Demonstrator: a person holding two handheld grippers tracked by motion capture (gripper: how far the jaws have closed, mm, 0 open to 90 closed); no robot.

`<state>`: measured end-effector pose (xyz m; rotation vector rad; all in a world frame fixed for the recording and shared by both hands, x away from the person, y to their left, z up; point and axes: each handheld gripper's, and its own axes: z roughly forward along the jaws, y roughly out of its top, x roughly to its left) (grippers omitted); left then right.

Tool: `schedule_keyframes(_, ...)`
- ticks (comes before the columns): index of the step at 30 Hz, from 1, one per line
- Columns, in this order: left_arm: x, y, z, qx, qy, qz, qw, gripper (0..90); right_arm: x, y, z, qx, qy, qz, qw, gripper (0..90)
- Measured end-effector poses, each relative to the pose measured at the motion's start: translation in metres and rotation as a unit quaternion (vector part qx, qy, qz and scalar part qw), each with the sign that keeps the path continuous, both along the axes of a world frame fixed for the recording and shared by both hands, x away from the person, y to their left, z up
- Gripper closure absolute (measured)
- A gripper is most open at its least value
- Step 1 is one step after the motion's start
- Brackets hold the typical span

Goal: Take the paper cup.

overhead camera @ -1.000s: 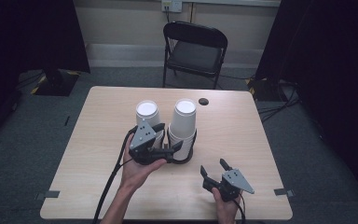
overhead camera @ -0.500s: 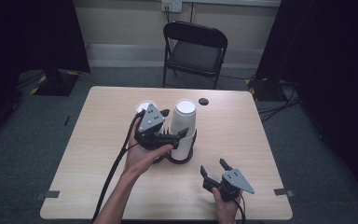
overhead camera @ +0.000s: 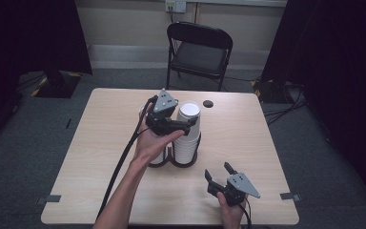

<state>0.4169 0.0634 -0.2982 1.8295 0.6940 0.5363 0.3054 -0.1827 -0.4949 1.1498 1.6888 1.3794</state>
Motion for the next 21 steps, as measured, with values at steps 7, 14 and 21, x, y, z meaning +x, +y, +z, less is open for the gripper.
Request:
schedule_keyframes(7,0.009,-0.010,-0.004,0.020,0.015,0.002,0.9997,16.2,0.000,0.000,0.000,0.000,-0.001,0.001,1.0000,20.8)
schedule_keyframes(14,0.012,-0.020,-0.011,0.046,0.014,0.007,0.9988,16.0,0.000,0.000,0.000,0.001,-0.001,0.001,1.0000,21.0)
schedule_keyframes(21,0.016,-0.025,-0.018,0.053,0.018,0.011,0.9983,15.2,-0.001,0.000,0.000,-0.001,-0.003,0.003,1.0000,21.2)
